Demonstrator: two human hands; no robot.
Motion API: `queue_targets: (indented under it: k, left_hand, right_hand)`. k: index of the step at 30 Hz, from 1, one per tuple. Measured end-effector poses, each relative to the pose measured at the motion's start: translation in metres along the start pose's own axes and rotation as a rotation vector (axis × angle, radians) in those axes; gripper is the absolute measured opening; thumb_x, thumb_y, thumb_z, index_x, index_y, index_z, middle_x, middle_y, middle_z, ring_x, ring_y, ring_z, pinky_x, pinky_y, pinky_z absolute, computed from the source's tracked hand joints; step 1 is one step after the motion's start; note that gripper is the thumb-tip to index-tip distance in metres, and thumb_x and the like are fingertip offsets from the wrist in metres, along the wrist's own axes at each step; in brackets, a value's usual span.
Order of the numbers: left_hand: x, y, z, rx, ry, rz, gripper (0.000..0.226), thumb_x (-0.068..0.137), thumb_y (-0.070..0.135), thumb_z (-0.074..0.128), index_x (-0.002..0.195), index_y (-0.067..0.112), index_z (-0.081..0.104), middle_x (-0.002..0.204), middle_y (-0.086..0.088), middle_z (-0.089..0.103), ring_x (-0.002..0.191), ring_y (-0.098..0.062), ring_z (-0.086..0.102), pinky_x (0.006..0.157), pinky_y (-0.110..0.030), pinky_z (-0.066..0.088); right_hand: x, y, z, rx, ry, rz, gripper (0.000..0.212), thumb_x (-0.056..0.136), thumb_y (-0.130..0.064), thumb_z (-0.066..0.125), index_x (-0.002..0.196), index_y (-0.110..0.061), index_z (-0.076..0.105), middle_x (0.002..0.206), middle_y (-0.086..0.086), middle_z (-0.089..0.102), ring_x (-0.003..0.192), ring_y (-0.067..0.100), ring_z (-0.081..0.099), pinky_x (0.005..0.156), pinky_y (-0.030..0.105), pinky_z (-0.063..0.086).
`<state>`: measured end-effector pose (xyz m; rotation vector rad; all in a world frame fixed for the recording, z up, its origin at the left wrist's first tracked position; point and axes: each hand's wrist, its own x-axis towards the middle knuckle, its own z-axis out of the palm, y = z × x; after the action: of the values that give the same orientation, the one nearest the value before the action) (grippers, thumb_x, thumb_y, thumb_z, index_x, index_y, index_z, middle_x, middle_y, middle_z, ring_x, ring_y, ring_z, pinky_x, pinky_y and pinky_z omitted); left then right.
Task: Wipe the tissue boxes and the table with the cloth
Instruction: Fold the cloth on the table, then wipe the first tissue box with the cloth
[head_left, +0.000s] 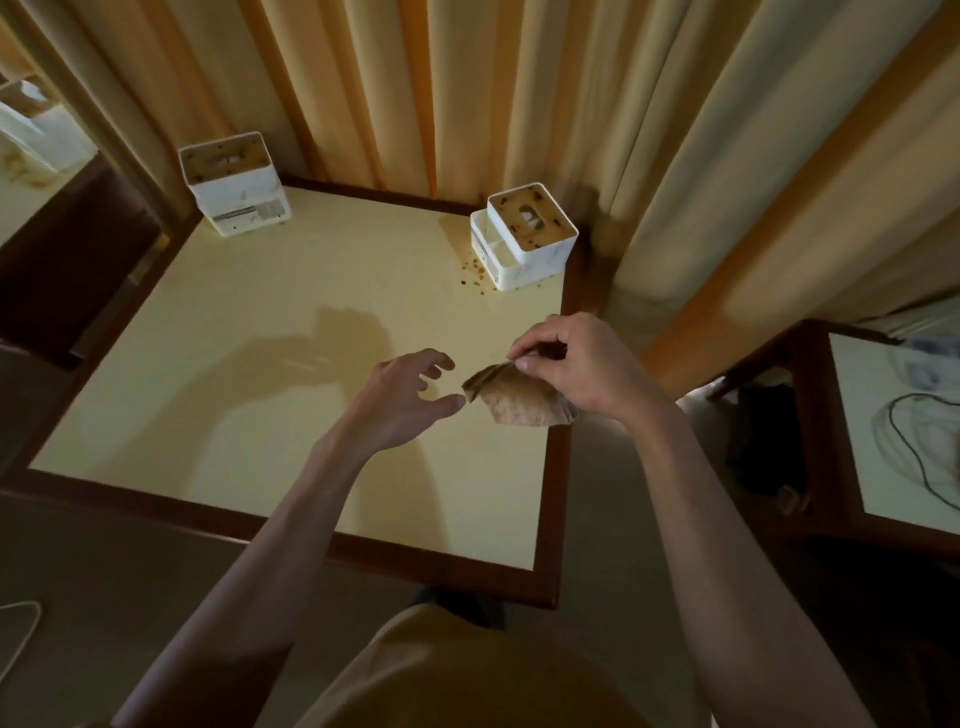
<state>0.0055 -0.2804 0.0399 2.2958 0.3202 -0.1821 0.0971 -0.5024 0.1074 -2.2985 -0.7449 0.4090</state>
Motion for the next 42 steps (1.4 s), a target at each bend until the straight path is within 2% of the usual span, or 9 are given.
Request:
queue_targets:
  k: [7, 11, 15, 19, 22, 25, 31, 36, 42]
  left_hand:
    - [0.058, 0.036, 0.021, -0.035, -0.08, -0.02, 0.059, 0.077, 0.052, 0.082, 0.128, 0.033, 0.059, 0.12, 0.01, 0.062, 0.109, -0.012, 0.061, 0.086, -0.03, 0.045]
    - [0.082, 0.056, 0.032, -0.045, -0.031, -0.048, 0.069, 0.075, 0.054, 0.083, 0.135, 0.034, 0.055, 0.127, 0.009, 0.061, 0.112, -0.012, 0.06, 0.086, -0.03, 0.045]
    - [0.107, 0.078, 0.05, -0.043, 0.017, -0.039, 0.087, 0.071, 0.061, 0.082, 0.146, 0.039, 0.044, 0.144, 0.008, 0.053, 0.123, -0.013, 0.054, 0.092, -0.032, 0.042]
    - [0.141, 0.102, 0.082, -0.026, 0.126, -0.083, 0.096, 0.072, 0.06, 0.083, 0.152, 0.036, 0.036, 0.158, 0.004, 0.04, 0.14, -0.02, 0.038, 0.11, -0.043, 0.037]
    - [0.165, 0.119, 0.104, 0.003, 0.255, -0.138, 0.087, 0.078, 0.054, 0.082, 0.151, 0.035, 0.04, 0.156, 0.001, 0.042, 0.141, -0.023, 0.036, 0.109, -0.037, 0.03]
    - [0.18, 0.138, 0.121, 0.04, 0.415, -0.124, 0.059, 0.086, 0.038, 0.079, 0.14, 0.03, 0.057, 0.144, -0.002, 0.055, 0.13, -0.021, 0.049, 0.105, -0.036, 0.042]
    - [0.19, 0.174, 0.134, -0.054, 0.638, -0.085, 0.03, 0.089, 0.015, 0.075, 0.119, 0.019, 0.071, 0.11, 0.006, 0.074, 0.095, 0.001, 0.064, 0.084, -0.007, 0.046]
    - [0.194, 0.18, 0.134, -0.059, 0.631, -0.096, 0.021, 0.092, 0.015, 0.073, 0.112, 0.02, 0.075, 0.103, 0.008, 0.074, 0.094, -0.005, 0.07, 0.085, -0.02, 0.057]
    - [0.211, 0.172, 0.125, -0.094, 0.675, -0.164, 0.018, 0.089, 0.013, 0.076, 0.104, 0.02, 0.079, 0.097, 0.006, 0.073, 0.087, -0.009, 0.069, 0.073, -0.019, 0.056]
  right_hand:
    - [0.032, 0.04, -0.044, 0.03, -0.021, 0.045, 0.015, 0.096, -0.02, 0.07, 0.108, -0.02, 0.078, 0.108, -0.01, 0.068, 0.103, 0.006, 0.059, 0.089, 0.024, 0.051]
    - [0.06, 0.064, -0.069, 0.017, -0.042, 0.012, 0.014, 0.096, -0.019, 0.07, 0.109, -0.021, 0.077, 0.104, -0.015, 0.063, 0.094, -0.003, 0.055, 0.081, 0.016, 0.046]
    - [0.099, 0.097, -0.086, 0.025, -0.109, -0.049, 0.014, 0.096, -0.018, 0.071, 0.108, -0.021, 0.078, 0.107, -0.012, 0.068, 0.102, 0.002, 0.058, 0.085, 0.019, 0.05]
    - [0.135, 0.131, -0.102, 0.097, -0.197, -0.123, 0.016, 0.095, -0.016, 0.072, 0.109, -0.02, 0.078, 0.11, -0.009, 0.071, 0.105, 0.001, 0.06, 0.081, 0.01, 0.048]
    - [0.156, 0.15, -0.119, 0.125, -0.311, -0.212, 0.018, 0.094, -0.016, 0.073, 0.11, -0.02, 0.078, 0.108, -0.012, 0.07, 0.1, -0.006, 0.059, 0.076, 0.005, 0.048]
    - [0.167, 0.168, -0.135, 0.15, -0.352, -0.291, 0.016, 0.094, -0.015, 0.073, 0.109, -0.018, 0.078, 0.107, -0.012, 0.069, 0.098, -0.008, 0.059, 0.079, 0.004, 0.049]
    - [0.179, 0.193, -0.168, 0.27, -0.367, -0.338, 0.014, 0.096, -0.015, 0.07, 0.107, -0.018, 0.078, 0.101, -0.018, 0.069, 0.097, -0.016, 0.061, 0.076, 0.006, 0.052]
    - [0.192, 0.207, -0.185, 0.281, -0.366, -0.338, 0.018, 0.097, -0.022, 0.07, 0.112, -0.02, 0.077, 0.107, -0.02, 0.068, 0.105, -0.005, 0.06, 0.089, 0.024, 0.056]
    - [0.213, 0.224, -0.182, 0.3, -0.347, -0.278, 0.021, 0.097, -0.023, 0.069, 0.116, -0.019, 0.077, 0.106, -0.02, 0.068, 0.101, -0.008, 0.059, 0.088, 0.023, 0.057]
